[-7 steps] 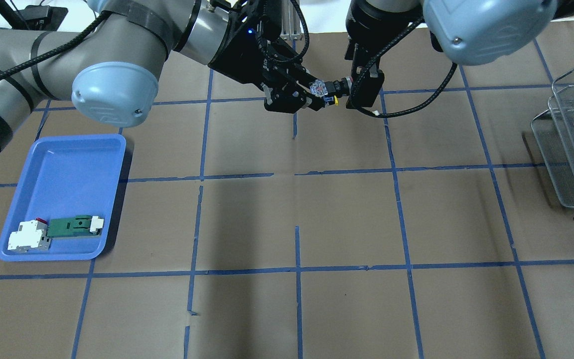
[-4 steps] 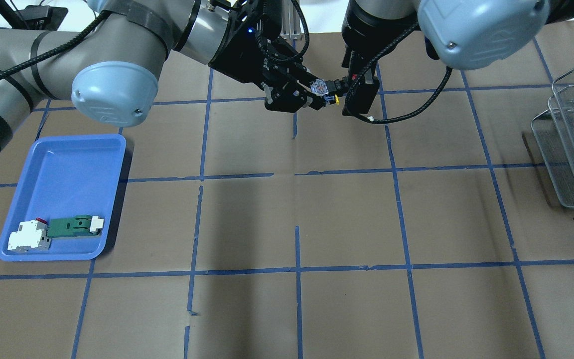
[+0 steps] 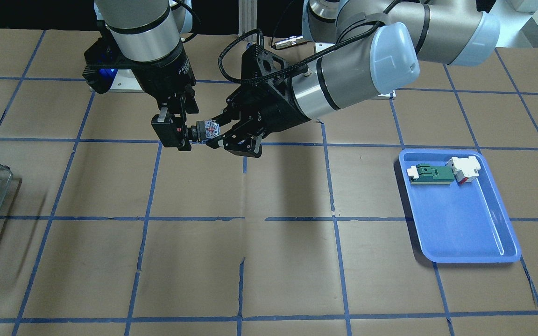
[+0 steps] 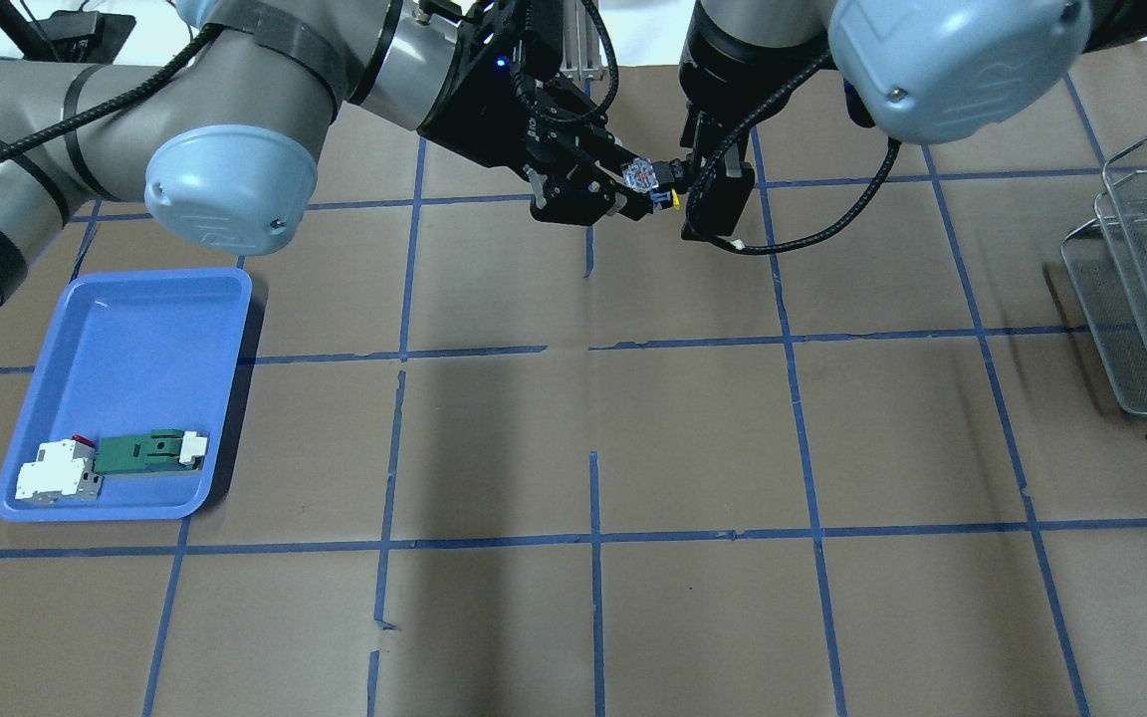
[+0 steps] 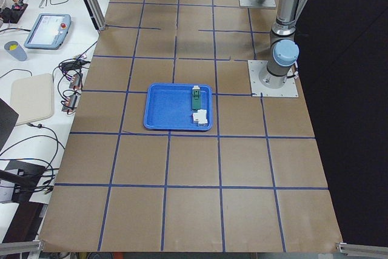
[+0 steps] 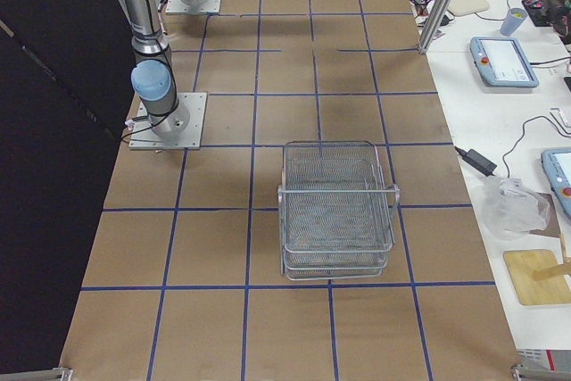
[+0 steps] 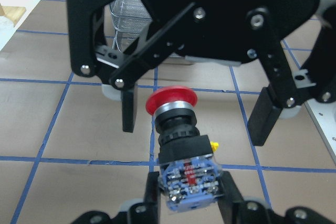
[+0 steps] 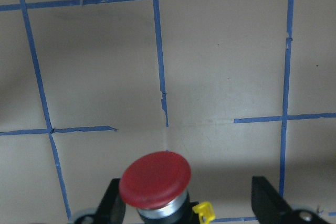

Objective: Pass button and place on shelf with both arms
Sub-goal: 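Close the right gripper on the button while the left gripper opens and withdraws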

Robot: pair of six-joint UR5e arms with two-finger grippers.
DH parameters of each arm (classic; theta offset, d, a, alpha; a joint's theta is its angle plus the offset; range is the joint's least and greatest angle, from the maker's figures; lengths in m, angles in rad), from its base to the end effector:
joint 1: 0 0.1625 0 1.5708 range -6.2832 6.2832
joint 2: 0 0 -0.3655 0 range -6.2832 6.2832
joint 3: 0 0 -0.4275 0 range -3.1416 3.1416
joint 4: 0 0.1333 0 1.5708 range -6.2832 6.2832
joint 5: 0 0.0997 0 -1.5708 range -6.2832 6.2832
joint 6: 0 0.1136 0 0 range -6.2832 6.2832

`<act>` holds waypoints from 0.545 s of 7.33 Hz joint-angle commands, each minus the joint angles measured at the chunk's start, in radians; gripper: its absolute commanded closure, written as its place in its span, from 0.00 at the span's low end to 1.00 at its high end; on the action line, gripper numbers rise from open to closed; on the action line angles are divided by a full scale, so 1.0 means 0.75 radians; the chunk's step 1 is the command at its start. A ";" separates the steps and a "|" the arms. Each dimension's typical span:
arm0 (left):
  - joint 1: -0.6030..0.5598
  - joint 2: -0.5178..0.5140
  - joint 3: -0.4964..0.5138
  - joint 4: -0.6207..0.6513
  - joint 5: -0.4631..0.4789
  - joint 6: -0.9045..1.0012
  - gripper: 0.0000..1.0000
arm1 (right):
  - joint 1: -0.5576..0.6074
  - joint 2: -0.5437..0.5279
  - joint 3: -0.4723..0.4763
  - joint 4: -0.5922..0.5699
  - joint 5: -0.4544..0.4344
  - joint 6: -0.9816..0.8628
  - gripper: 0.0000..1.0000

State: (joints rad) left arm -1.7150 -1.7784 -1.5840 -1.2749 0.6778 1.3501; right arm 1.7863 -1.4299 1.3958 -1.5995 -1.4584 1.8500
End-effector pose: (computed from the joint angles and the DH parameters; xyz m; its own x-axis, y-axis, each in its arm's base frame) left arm -0.3053 -0.5591 0.3630 0.0058 0.9953 0.0968 0.6287 0.0717 -0.7743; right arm 0.2678 -0.5404 0.4325 0.0620 0.9976 -0.0295 0.9905 -0.0578 0.1249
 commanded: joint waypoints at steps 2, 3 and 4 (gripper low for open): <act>-0.002 -0.001 -0.001 0.000 0.000 0.000 1.00 | 0.001 -0.002 -0.002 -0.005 0.003 -0.002 0.70; 0.000 0.001 -0.001 0.000 0.000 0.000 1.00 | 0.001 -0.002 -0.002 -0.005 0.003 -0.002 0.77; 0.000 0.001 -0.001 0.000 0.000 0.000 1.00 | 0.001 -0.002 -0.006 -0.007 0.006 -0.002 0.89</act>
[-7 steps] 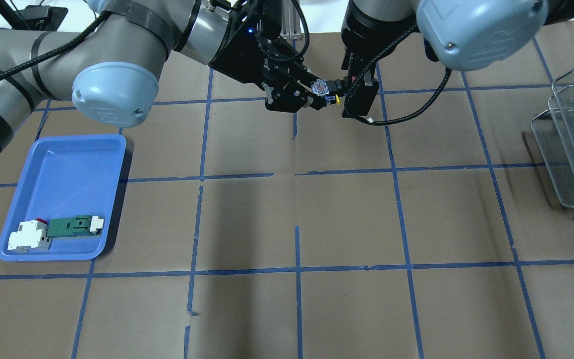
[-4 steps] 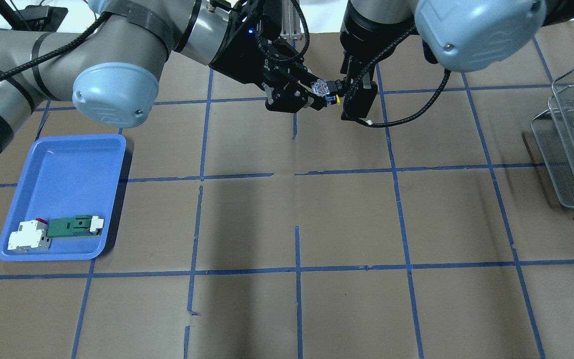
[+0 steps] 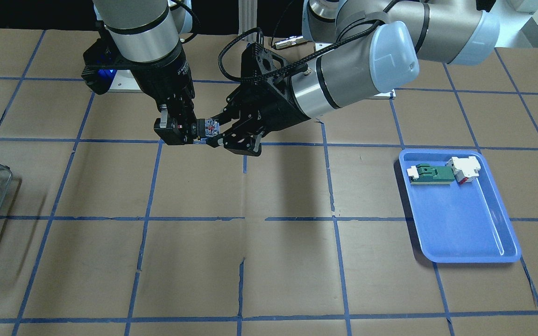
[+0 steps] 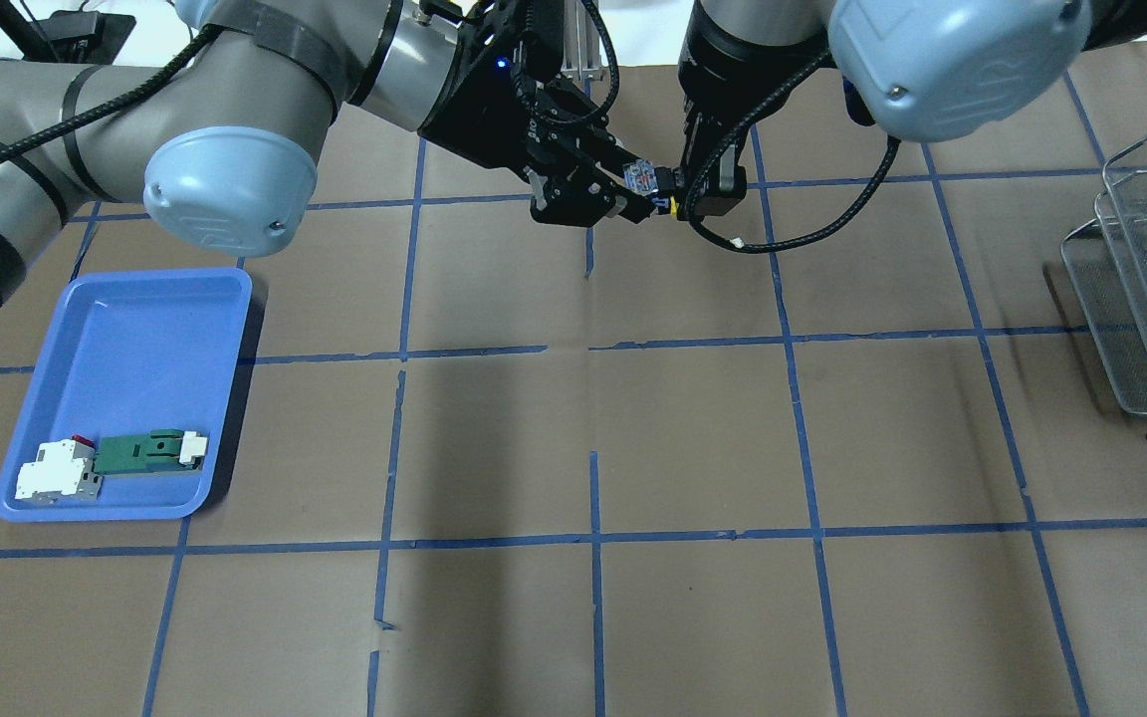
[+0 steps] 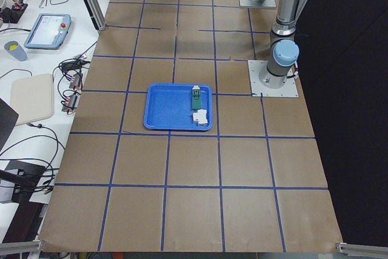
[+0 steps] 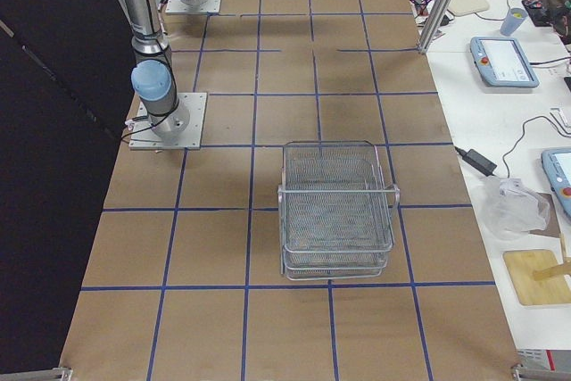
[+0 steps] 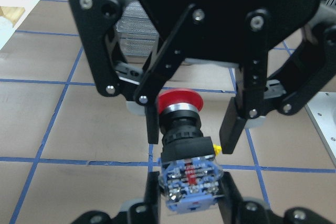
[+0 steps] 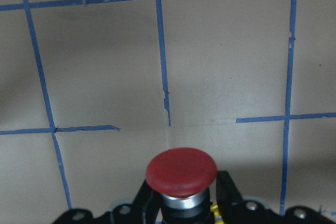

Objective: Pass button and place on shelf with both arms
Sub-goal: 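Close the right gripper on the button while the left gripper opens and withdraws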

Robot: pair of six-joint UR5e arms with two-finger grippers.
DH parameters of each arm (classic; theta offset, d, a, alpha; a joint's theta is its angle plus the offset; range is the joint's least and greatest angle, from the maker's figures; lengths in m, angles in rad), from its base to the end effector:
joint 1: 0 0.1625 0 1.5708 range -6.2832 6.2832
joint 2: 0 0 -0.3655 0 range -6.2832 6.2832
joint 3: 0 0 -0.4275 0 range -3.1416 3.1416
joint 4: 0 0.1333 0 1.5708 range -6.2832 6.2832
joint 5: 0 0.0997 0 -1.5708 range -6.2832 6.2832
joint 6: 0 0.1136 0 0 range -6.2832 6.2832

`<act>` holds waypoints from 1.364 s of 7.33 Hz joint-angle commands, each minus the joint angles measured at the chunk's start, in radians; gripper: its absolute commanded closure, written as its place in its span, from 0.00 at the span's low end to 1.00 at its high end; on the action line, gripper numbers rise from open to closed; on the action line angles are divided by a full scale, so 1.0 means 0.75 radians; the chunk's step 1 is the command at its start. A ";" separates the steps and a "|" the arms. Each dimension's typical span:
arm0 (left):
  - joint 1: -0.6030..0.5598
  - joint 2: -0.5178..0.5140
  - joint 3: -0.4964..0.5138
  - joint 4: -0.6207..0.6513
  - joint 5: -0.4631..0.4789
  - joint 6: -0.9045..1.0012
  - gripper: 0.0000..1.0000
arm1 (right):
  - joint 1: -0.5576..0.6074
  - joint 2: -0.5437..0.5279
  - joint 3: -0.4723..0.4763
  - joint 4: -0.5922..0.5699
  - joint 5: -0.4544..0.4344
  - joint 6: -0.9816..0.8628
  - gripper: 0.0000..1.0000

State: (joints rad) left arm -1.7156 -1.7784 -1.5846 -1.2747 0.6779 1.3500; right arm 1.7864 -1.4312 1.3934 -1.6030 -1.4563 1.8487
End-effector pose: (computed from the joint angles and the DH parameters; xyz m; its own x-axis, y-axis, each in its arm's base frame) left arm -0.3056 -0.5589 0.3627 0.0063 0.9952 0.0973 0.6289 0.0717 -0.7742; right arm 0.2681 -0.5406 0.4350 0.0605 0.9975 -0.0360 0.9901 -0.0554 0.1288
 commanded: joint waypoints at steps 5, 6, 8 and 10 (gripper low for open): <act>0.001 -0.001 0.004 -0.004 0.008 -0.031 0.00 | -0.011 0.002 -0.011 -0.002 0.001 -0.021 0.97; 0.001 -0.001 0.004 -0.004 0.010 -0.037 0.00 | -0.013 0.002 -0.011 -0.002 0.001 -0.021 0.97; -0.001 -0.003 0.006 -0.004 0.016 -0.047 0.00 | -0.026 0.002 -0.013 -0.002 0.001 -0.031 0.97; 0.001 -0.001 0.039 -0.008 0.035 -0.171 0.00 | -0.036 0.002 -0.011 -0.002 -0.005 -0.060 0.97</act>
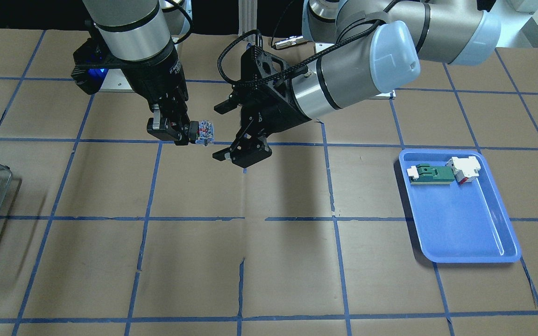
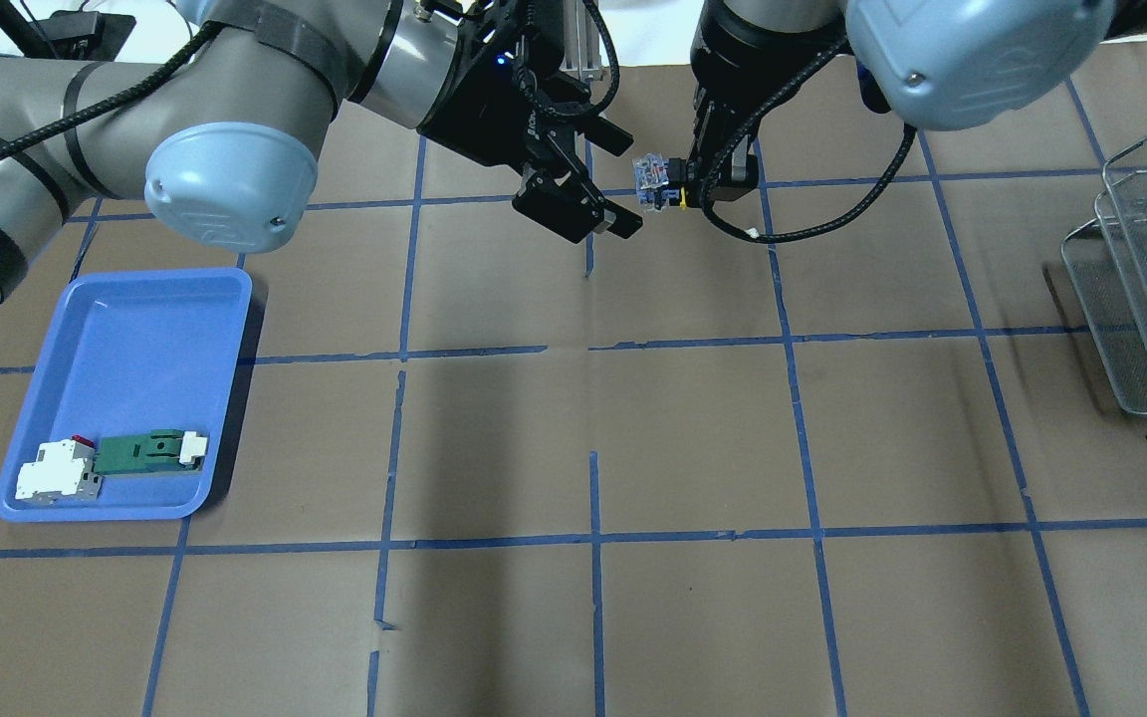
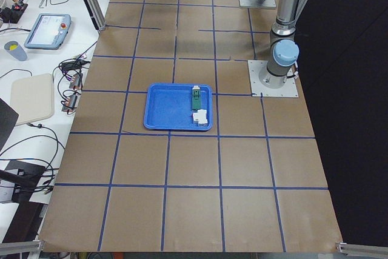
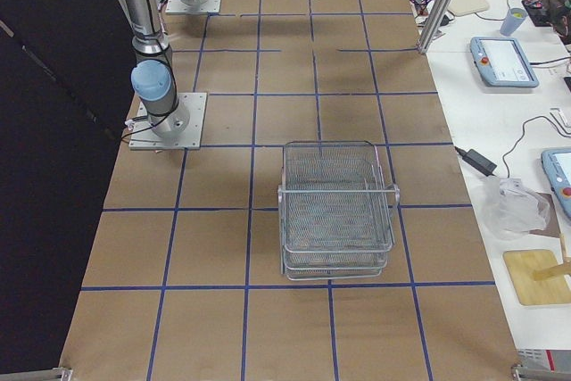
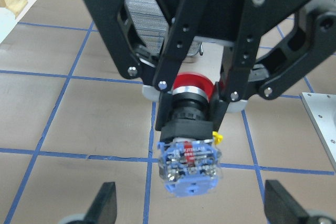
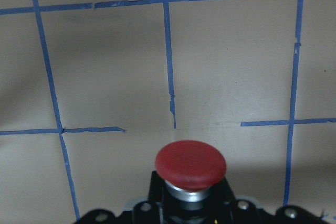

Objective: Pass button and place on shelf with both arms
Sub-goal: 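Close the right gripper on the button while the left gripper opens and withdraws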

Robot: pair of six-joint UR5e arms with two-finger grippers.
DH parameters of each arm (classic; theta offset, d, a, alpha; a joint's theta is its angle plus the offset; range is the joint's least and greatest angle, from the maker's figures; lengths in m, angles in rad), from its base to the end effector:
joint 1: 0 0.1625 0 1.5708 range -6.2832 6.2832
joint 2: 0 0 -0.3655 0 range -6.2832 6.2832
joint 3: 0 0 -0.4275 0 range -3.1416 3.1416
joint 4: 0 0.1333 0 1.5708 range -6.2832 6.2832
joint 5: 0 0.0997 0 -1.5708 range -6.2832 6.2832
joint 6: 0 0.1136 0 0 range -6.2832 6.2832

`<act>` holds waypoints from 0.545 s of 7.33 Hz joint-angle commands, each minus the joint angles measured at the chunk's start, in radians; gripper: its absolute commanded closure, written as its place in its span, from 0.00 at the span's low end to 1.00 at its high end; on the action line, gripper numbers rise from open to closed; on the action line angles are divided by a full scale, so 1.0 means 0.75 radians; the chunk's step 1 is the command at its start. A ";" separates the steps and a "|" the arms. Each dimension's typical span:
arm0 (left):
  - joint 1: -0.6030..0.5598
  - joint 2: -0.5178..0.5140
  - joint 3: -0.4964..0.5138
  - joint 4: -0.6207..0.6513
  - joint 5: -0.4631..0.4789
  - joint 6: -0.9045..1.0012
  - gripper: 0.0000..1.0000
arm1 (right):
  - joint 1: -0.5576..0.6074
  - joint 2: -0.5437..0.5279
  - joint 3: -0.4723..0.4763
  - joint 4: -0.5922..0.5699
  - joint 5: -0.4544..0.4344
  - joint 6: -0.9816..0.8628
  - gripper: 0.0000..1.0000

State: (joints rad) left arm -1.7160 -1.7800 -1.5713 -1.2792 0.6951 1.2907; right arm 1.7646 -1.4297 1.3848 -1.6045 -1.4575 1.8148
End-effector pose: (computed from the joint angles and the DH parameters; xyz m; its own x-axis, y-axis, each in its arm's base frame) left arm -0.3049 -0.5611 0.3667 -0.0341 0.9905 0.1330 0.6402 0.1238 -0.7582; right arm 0.2564 -0.5476 0.4389 0.0488 0.9976 -0.0490 0.9908 -0.0422 0.1283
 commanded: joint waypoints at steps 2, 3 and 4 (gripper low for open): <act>-0.005 0.007 0.027 -0.014 0.138 -0.235 0.00 | -0.054 -0.006 0.001 0.008 -0.022 -0.098 0.97; -0.001 0.027 0.029 -0.019 0.198 -0.339 0.00 | -0.066 -0.012 0.001 0.008 -0.022 -0.106 0.98; -0.001 0.048 0.029 -0.039 0.299 -0.399 0.00 | -0.070 -0.010 0.001 0.006 -0.030 -0.129 0.98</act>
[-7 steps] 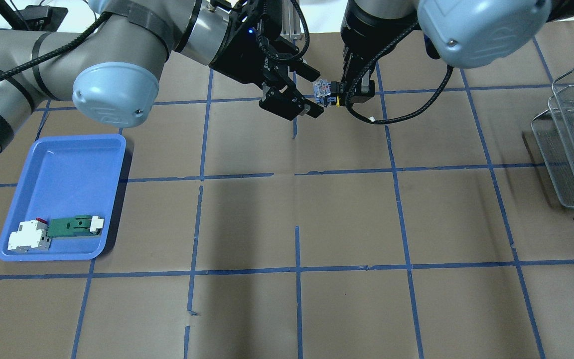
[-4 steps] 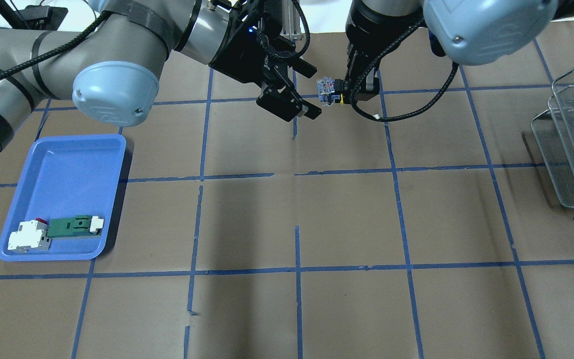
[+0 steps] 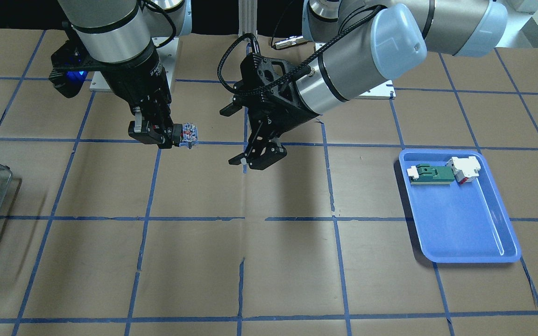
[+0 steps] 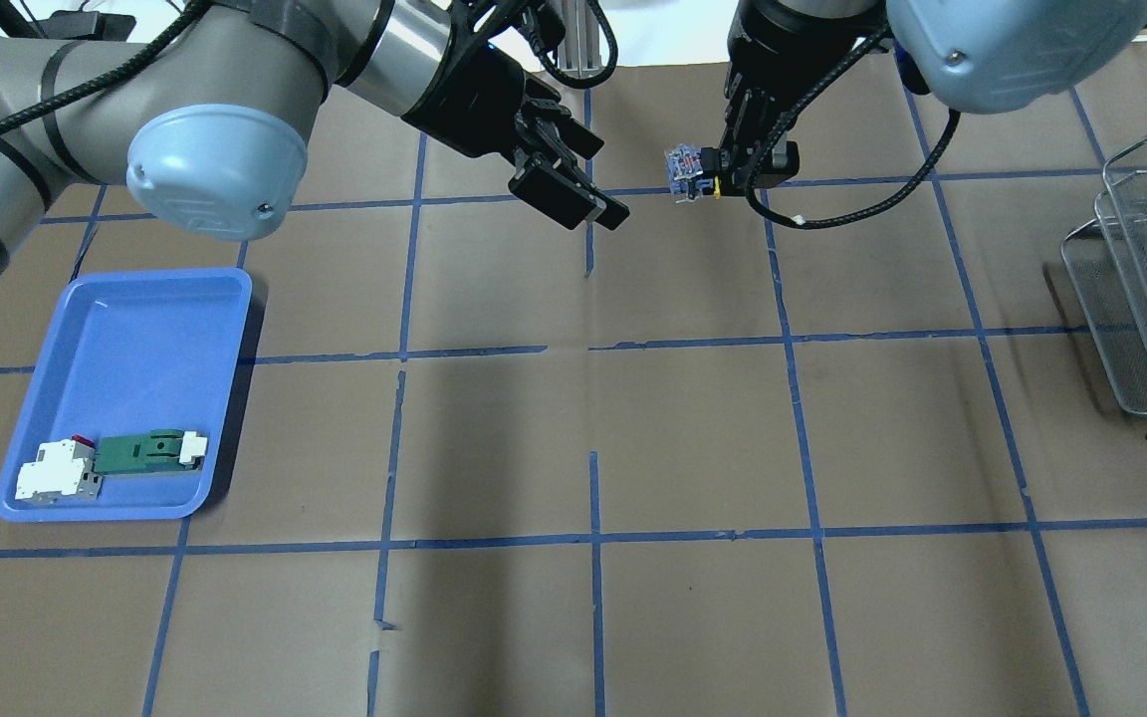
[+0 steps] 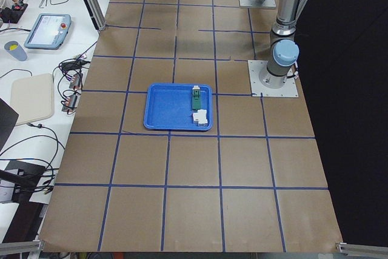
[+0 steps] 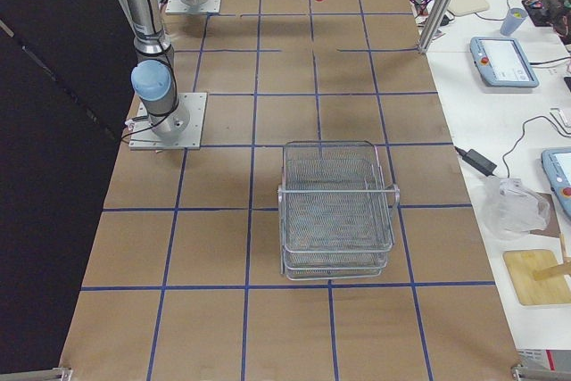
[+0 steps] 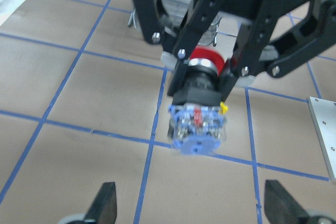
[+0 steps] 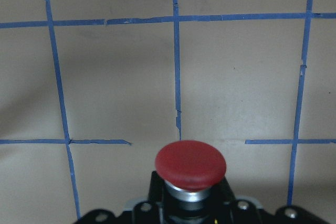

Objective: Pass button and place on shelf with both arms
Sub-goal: 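Carry the button over the mesh rack with the right gripper while the left retracts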

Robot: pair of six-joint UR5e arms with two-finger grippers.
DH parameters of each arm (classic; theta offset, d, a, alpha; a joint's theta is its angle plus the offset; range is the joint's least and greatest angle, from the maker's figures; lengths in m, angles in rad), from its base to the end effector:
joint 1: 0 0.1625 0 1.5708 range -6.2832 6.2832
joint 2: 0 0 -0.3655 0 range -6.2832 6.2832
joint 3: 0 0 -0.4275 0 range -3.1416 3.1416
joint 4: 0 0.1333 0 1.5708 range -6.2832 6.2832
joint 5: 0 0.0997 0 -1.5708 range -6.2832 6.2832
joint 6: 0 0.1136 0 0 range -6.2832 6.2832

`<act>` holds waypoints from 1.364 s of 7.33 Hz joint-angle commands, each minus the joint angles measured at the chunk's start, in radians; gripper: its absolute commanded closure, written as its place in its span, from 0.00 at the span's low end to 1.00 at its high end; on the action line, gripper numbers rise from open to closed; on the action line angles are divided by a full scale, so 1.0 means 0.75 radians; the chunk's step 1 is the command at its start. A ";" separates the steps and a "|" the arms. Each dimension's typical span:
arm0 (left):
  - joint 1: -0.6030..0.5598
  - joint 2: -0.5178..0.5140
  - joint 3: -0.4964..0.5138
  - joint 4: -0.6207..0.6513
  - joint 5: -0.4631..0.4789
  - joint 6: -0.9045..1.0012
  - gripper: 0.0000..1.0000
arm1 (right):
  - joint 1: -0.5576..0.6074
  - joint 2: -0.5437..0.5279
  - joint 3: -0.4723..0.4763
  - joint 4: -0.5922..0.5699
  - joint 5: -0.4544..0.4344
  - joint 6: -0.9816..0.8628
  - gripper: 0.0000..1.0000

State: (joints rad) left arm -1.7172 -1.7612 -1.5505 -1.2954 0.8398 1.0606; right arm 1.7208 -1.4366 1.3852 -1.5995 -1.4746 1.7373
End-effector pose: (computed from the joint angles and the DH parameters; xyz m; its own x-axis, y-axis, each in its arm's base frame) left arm -0.2942 -0.5616 0.3754 -0.2281 0.9455 0.2325 0.7047 0.3251 -0.6307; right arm 0.2299 -0.5562 0.4419 0.0160 0.9979 -0.0630 0.9941 -0.0092 0.1077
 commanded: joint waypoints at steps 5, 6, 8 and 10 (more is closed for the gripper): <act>0.082 0.178 0.143 -0.450 0.638 -0.356 0.00 | -0.289 -0.025 0.002 0.085 -0.099 -0.509 0.98; 0.101 0.235 0.129 -0.455 0.670 -0.440 0.00 | -0.381 -0.028 0.002 0.108 -0.098 -0.642 0.98; 0.136 0.262 0.110 -0.445 0.824 -0.717 0.00 | -0.539 -0.026 0.016 0.108 -0.102 -0.942 0.97; 0.140 0.287 0.102 -0.455 0.831 -0.937 0.00 | -0.765 -0.001 0.025 0.108 -0.087 -1.270 0.97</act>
State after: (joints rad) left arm -1.6163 -1.5576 -1.4704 -1.6346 1.4511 0.4597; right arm 1.2514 -1.4478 1.3995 -1.5194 -1.5453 0.9428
